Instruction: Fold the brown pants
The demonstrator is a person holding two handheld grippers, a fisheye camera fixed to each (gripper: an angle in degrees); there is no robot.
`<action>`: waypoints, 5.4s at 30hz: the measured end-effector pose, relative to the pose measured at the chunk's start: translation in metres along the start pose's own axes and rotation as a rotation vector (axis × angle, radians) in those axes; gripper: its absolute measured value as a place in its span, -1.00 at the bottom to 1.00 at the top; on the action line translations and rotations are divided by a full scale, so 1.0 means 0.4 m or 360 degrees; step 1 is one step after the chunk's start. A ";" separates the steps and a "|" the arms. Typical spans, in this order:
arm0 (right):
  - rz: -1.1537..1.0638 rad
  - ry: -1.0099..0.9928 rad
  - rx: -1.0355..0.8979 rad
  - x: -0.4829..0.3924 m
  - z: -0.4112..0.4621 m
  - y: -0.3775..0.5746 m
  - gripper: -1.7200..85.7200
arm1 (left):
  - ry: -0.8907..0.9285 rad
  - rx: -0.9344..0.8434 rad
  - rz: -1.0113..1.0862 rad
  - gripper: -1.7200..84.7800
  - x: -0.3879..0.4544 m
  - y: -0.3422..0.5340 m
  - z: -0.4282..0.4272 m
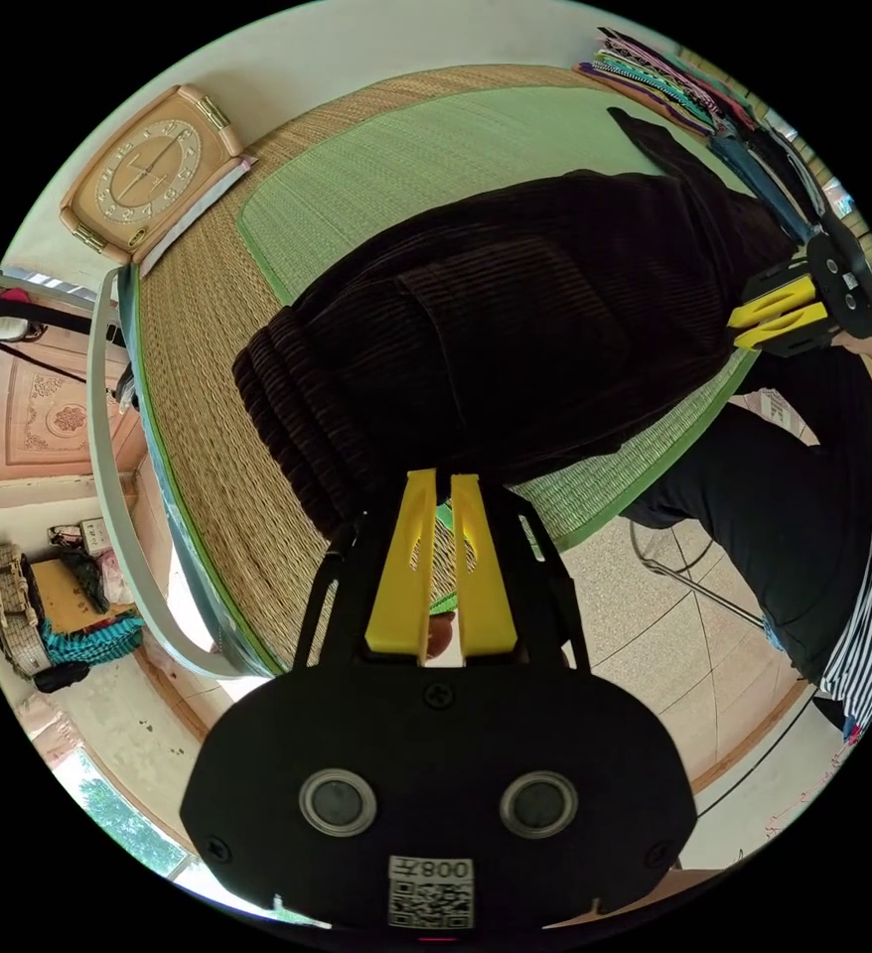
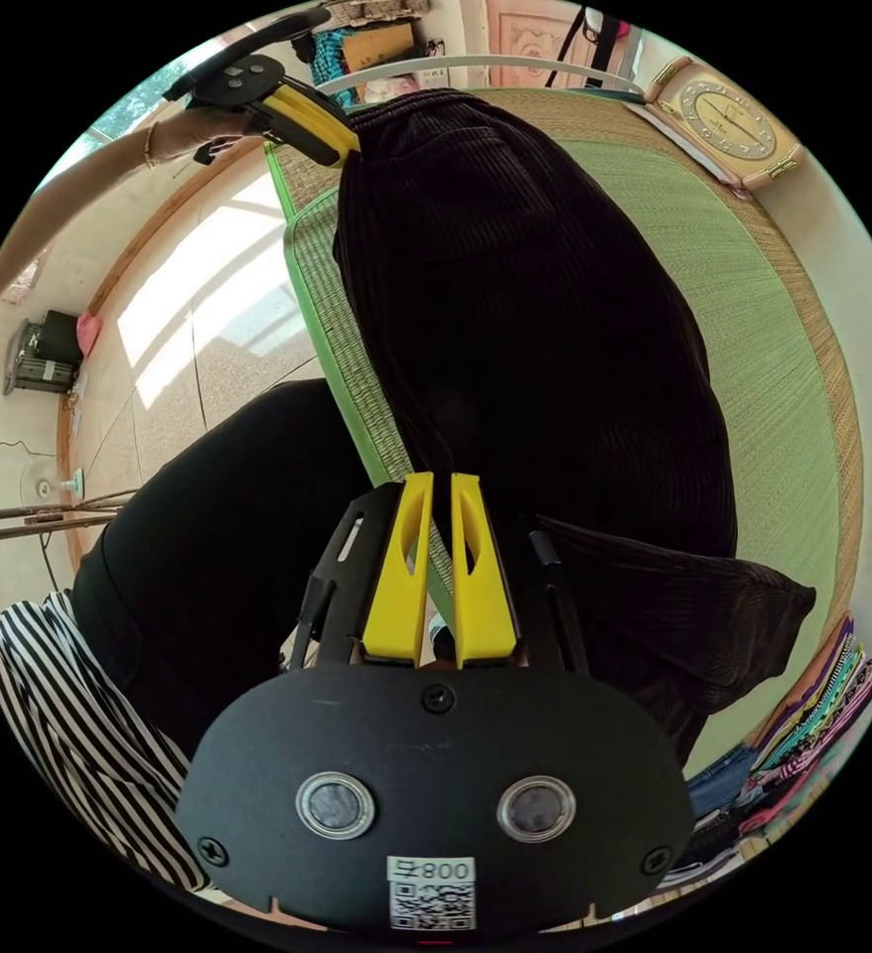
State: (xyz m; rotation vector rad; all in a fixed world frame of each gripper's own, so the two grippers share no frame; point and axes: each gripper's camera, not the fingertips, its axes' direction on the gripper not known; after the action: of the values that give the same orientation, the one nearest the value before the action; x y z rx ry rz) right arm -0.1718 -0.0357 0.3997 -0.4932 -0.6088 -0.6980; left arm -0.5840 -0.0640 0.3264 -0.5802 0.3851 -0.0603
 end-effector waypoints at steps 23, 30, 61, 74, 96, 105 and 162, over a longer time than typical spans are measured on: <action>0.0225 -0.0122 0.0167 0.085 -0.053 0.056 -0.83 | 0.0618 0.0395 -0.0429 -0.93 -0.047 0.179 0.180; 0.0352 -0.0277 0.0310 0.134 -0.130 0.122 -0.86 | 0.0602 0.0401 -0.0466 -0.95 -0.074 0.198 0.257; 0.1333 -0.0149 0.0256 0.783 -0.409 0.202 -0.76 | 0.0927 0.0387 -0.0048 -0.79 0.206 -0.349 0.585; 0.1395 -0.0126 -0.0137 0.863 -0.403 0.097 -0.77 | 0.0894 0.0353 0.0003 -0.82 0.279 -0.431 0.742; 0.1224 -0.0156 0.0387 0.746 -0.719 0.505 -0.89 | 0.1038 0.0487 0.0131 -0.96 0.389 -0.464 0.837; 0.1295 -0.0185 0.0609 0.548 -0.722 0.872 -0.89 | 0.0945 0.0408 0.0338 -0.96 0.521 -0.450 0.878; 0.1478 -0.0636 0.0757 0.420 -0.295 1.521 -0.89 | 0.1498 0.0464 -0.1010 -0.80 0.342 -0.781 1.542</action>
State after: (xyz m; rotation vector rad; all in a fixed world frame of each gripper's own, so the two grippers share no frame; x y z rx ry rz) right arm 0.4056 0.2252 0.2956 -0.4075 -0.7965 0.4355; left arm -0.2120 -0.0251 0.9237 -0.3325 1.0690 -1.0091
